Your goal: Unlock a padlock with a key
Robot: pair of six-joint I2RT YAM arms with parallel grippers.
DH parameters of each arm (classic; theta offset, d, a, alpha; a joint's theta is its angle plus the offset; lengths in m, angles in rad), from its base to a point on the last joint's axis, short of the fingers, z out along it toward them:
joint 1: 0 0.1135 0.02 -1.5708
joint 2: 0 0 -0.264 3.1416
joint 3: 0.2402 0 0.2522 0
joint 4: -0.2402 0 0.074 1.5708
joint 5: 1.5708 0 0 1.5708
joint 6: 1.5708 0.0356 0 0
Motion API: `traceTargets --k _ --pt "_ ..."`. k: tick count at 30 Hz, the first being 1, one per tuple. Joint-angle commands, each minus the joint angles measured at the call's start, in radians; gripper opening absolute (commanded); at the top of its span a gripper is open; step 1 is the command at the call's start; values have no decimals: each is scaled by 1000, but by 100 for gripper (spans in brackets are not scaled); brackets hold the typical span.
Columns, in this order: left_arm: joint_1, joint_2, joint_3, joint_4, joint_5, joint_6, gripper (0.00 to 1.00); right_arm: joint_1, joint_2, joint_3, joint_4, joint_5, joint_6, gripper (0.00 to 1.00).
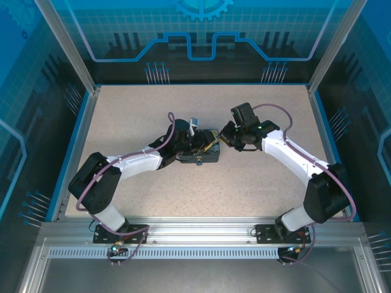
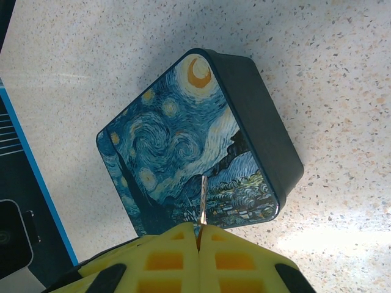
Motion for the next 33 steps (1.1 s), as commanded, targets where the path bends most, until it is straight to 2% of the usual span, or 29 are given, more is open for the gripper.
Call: traceTargets --k 1,10,14,15,22,27,33 --pt "-8 25 2 16 -11 -1 29 -10 -22 -12 12 -22 14 0" --pt "-8 54 44 21 2 -3 20 -10 -22 -24 19 -29 15 0" --pt "-8 56 44 31 0 -7 19 -11 -21 -29 20 -29 18 0" --pt "-8 55 43 37 2 -9 20 -10 -21 -30 21 -29 17 0" --pt "-9 28 16 39 -9 -22 44 -15 -23 -32 30 -33 23 0" --pt "-5 -27 -28 63 -36 -122 50 -20 -49 -51 99 -38 -15 0" --pt "2 -87 -39 17 -79 -348 51 -23 -136 -177 380 -17 -98 0"
